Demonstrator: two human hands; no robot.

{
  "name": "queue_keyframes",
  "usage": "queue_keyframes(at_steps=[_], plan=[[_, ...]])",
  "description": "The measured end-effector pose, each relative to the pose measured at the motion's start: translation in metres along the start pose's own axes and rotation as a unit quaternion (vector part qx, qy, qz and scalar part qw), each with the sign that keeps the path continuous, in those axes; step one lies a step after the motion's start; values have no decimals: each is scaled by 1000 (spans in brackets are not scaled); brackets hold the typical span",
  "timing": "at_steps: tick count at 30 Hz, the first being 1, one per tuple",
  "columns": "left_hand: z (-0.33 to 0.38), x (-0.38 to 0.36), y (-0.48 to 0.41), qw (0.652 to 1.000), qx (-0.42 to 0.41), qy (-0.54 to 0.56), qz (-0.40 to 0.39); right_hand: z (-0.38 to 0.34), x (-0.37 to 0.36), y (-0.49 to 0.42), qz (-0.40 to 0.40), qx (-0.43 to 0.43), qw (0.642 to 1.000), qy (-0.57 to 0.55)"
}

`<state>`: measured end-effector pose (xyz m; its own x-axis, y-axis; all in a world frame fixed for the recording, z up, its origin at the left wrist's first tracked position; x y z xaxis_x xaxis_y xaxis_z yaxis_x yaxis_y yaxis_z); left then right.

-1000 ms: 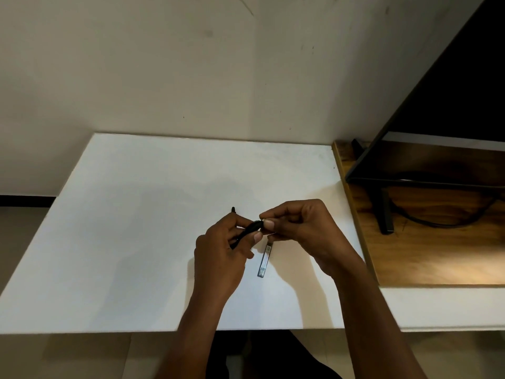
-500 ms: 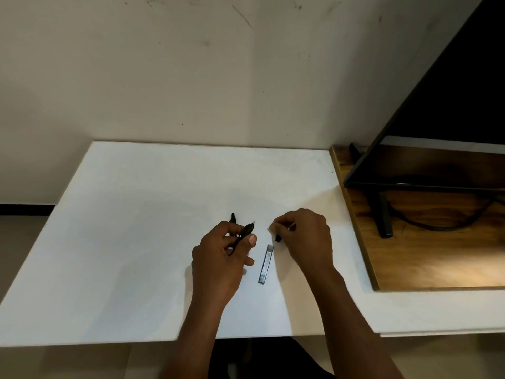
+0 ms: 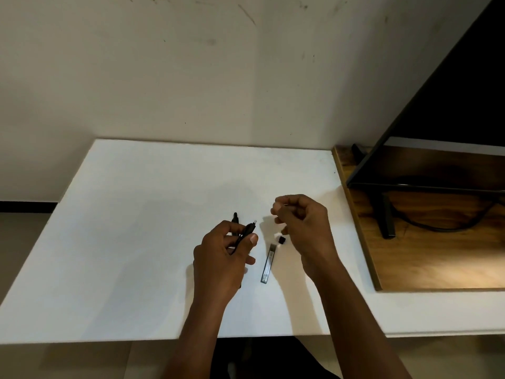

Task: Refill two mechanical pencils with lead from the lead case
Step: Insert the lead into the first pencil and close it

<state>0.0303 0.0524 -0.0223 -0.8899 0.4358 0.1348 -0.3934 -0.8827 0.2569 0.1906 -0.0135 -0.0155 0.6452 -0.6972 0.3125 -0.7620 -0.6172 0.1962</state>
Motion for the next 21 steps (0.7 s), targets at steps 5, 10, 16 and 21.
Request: queue_keyframes(at_steps=[5,10,16,21], plan=[[0,0,-1,1000,-4,-3,1,-7,-12,9,-108,3,987,-120],[0,2,0,1000,-8,4,-1,-4,-18,12,-134,-21,976,-173],[1,2,0,1000,-11,2,-4,-4,-17,10,-150,-16,975,-165],[2,1,0,1000,-18,-3,-5,-4,-15,9,-143,-18,975,-167]])
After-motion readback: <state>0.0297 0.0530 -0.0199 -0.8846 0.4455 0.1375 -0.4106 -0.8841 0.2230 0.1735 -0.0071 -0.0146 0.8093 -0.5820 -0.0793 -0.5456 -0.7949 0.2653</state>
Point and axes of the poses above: each hand's wrist, its own y-axis away from the middle knuckle, its own x-axis out of the back of the hand, z = x × y, the point moved 4 cm from there along -y, towards the middle knuckle, and after that the axes turned 7 degrees about y, right-handed, at the moved point
